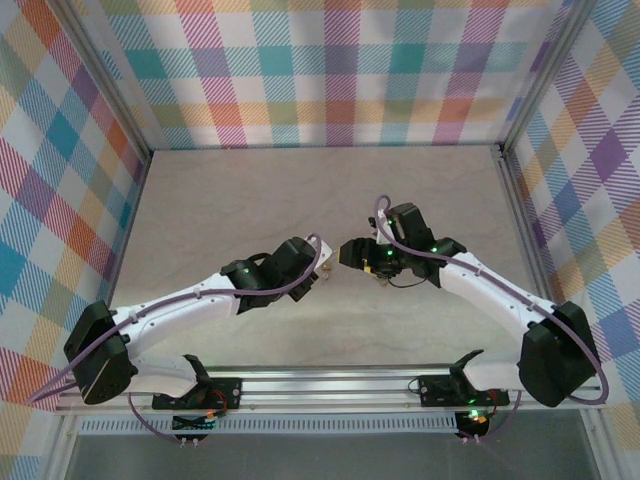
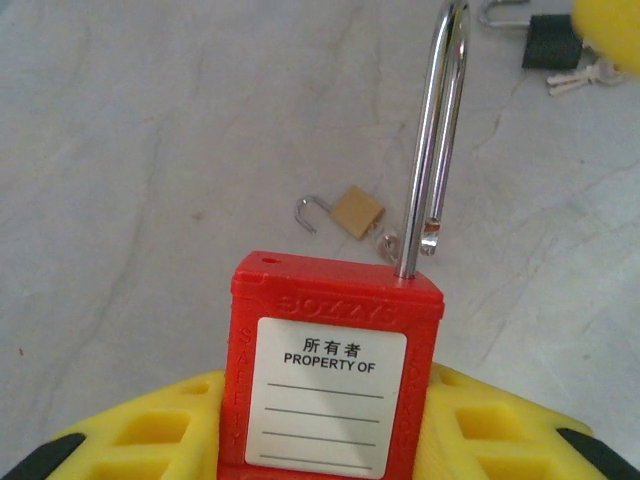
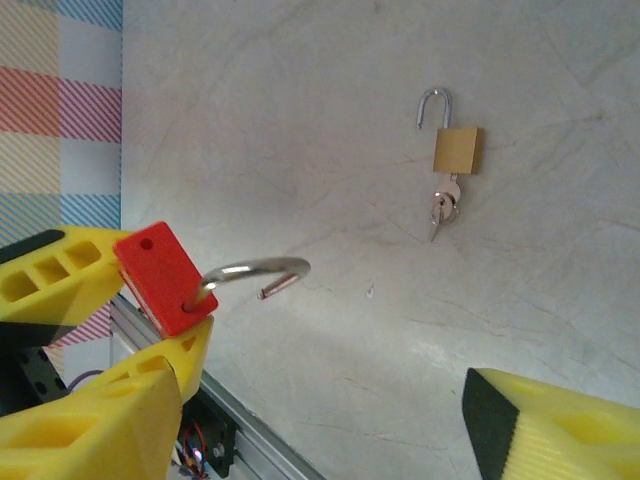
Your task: Lock with the key
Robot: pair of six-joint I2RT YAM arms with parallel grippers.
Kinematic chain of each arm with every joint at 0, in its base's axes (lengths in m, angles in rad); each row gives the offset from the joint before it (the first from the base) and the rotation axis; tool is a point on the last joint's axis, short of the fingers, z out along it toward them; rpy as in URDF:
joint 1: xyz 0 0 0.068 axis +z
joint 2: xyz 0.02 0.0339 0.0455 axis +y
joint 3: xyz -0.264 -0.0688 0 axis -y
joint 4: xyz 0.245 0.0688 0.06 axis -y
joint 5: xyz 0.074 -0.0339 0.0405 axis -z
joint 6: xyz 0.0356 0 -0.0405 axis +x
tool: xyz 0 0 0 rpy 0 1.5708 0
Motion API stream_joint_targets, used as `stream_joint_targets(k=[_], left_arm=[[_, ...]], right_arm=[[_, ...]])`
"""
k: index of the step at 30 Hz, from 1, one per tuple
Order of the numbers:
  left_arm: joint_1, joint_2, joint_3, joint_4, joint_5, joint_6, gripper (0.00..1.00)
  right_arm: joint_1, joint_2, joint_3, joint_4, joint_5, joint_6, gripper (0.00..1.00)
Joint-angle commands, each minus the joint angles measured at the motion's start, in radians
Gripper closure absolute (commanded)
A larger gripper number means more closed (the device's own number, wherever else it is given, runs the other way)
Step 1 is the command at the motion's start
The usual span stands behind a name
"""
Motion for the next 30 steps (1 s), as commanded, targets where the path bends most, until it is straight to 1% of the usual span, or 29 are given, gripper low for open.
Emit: stream_joint_targets(k=[1, 7, 12, 18, 23, 30], left_arm=[[-0.010, 0.003, 0.037, 0.055, -0.048, 0.004, 1.00], [-0.022, -0.004, 0.019, 0.082, -0.024, 0.011, 1.00], [-0.049, 0.010, -0.005, 0.084, -0.022, 0.023, 1.00], [-0.078, 0.027, -0.016, 0.086, -0.027, 0.043, 1.00], [-0.085, 0.038, -0.012, 0.077, -0.014, 0.040, 1.00], [-0.093, 0.043, -0.008, 0.071, -0.007, 0.041, 1.00]], right_arm=[[-0.006, 0.023, 0.040, -0.010, -0.060, 0.030, 0.29], [-0.012, 0.023, 0.036, -0.008, -0.044, 0.037, 0.32], [-0.019, 0.004, 0.014, 0.025, -0.040, 0.054, 0.32], [-0.028, -0.001, 0.004, 0.042, -0.044, 0.064, 0.34], [-0.036, -0.004, -0.006, 0.053, -0.046, 0.073, 0.39], [-0.042, 0.008, -0.010, 0.062, -0.058, 0.076, 0.43]])
